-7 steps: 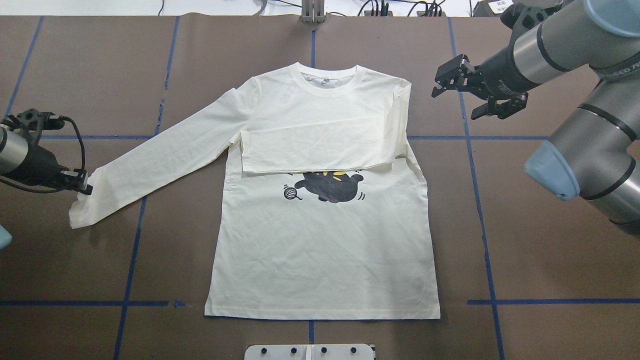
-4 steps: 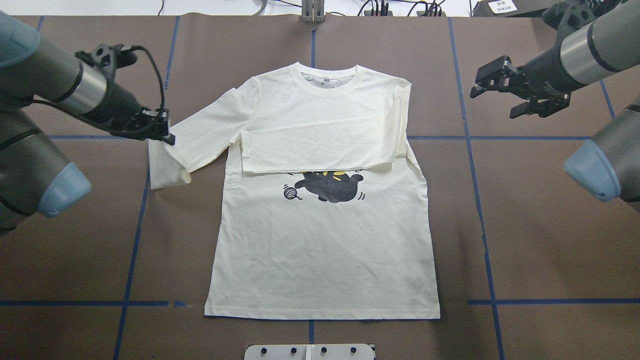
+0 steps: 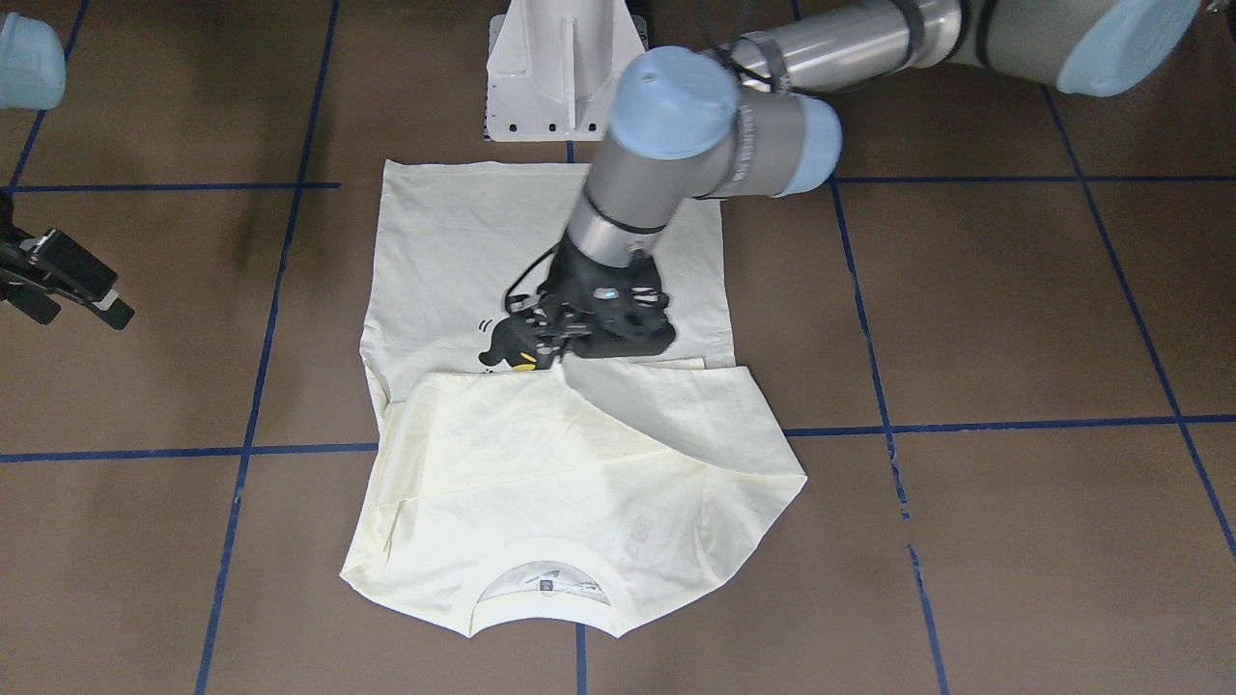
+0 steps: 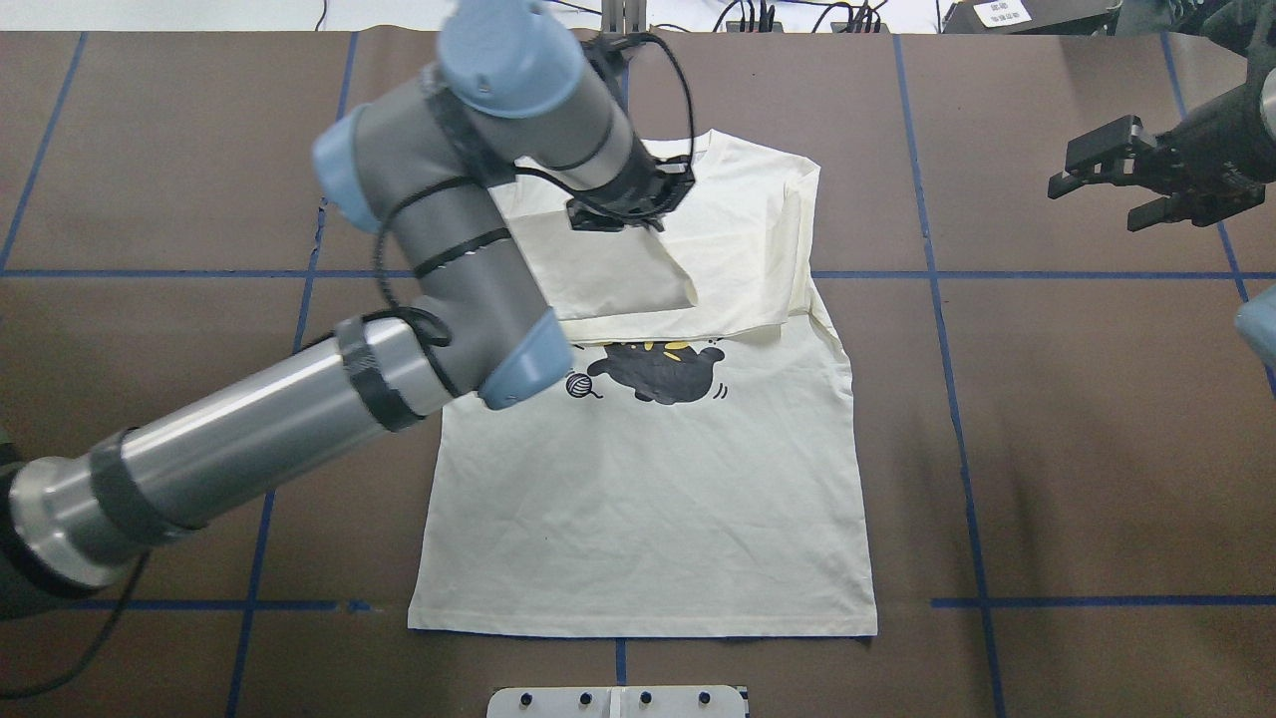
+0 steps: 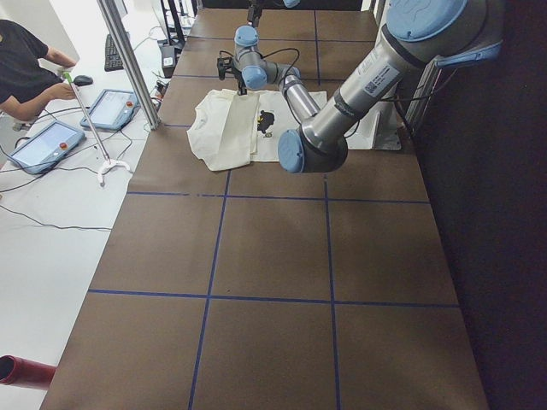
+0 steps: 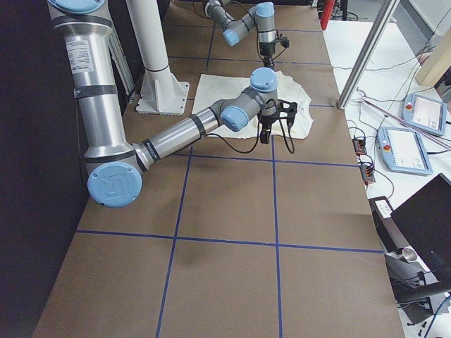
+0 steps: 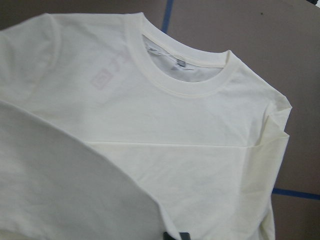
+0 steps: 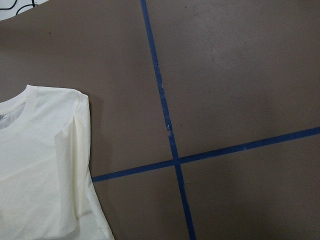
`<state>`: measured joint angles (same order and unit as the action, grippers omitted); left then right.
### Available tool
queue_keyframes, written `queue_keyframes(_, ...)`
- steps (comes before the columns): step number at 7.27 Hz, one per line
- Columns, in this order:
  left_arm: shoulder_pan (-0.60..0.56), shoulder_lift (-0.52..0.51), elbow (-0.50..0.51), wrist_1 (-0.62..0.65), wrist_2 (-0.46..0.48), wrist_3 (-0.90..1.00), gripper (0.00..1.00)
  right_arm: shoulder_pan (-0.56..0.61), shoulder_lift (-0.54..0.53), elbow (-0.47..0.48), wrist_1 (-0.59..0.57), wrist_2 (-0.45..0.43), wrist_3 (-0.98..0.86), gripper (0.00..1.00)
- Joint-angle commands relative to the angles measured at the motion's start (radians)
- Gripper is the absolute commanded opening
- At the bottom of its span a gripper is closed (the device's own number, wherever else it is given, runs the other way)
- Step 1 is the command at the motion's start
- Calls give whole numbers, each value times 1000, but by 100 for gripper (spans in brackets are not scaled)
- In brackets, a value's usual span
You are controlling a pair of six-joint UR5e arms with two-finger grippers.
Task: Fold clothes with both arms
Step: 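Fold the sleeve across the chest with the left gripper, release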
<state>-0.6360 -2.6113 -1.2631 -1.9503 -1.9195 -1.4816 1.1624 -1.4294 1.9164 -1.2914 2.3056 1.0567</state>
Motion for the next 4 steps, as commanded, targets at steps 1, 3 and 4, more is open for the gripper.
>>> queue_keyframes(1, 113, -168, 296, -206, 150, -92, 13, 13, -14, 3, 3, 6, -10, 100)
queue_keyframes(3, 121, -164, 294, -217, 168, -89, 69, 11, -23, 4, 4, 3, -7, 100)
queue_keyframes(4, 114, -161, 269, -205, 162, -86, 77, -3, -16, 1, 6, -3, 5, 100)
